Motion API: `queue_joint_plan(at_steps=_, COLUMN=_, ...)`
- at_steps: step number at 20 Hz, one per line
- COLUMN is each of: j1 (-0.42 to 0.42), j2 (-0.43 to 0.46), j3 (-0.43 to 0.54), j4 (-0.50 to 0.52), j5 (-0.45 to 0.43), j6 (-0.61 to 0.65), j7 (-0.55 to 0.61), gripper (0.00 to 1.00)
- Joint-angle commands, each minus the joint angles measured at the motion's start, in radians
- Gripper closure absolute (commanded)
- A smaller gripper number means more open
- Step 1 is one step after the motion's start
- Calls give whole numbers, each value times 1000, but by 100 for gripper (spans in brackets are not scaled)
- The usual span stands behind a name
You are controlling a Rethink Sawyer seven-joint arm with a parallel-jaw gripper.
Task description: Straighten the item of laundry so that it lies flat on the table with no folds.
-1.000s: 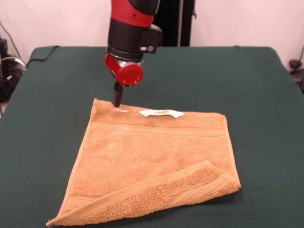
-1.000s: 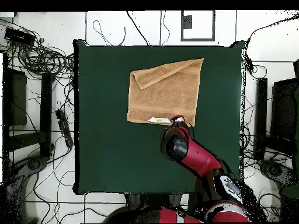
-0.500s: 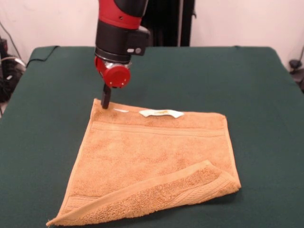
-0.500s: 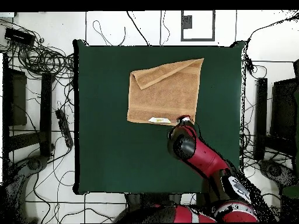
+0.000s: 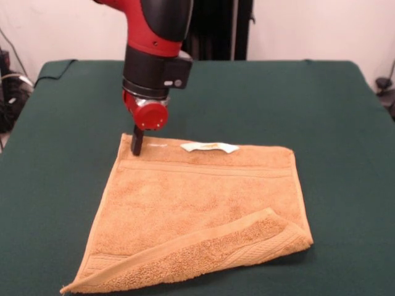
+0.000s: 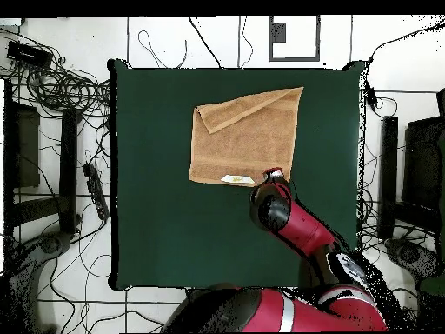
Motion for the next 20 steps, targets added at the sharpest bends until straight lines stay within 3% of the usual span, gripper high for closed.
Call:
queue_joint_plan(at_steps=1, j1=38, j2=79, j3=135, j4=-87, j5=74, j6=-7, j7=181, gripper=100)
queue_joint_plan(at_steps=10, j1=51, j2=58, j3=136, j4=-134, j5=108, j6=85, j7=160, gripper=100)
queue_joint_plan(at_steps=20, j1=68, j2=88, j3=116, j4=-144, j5=118, j6=67, j7=154, gripper=100)
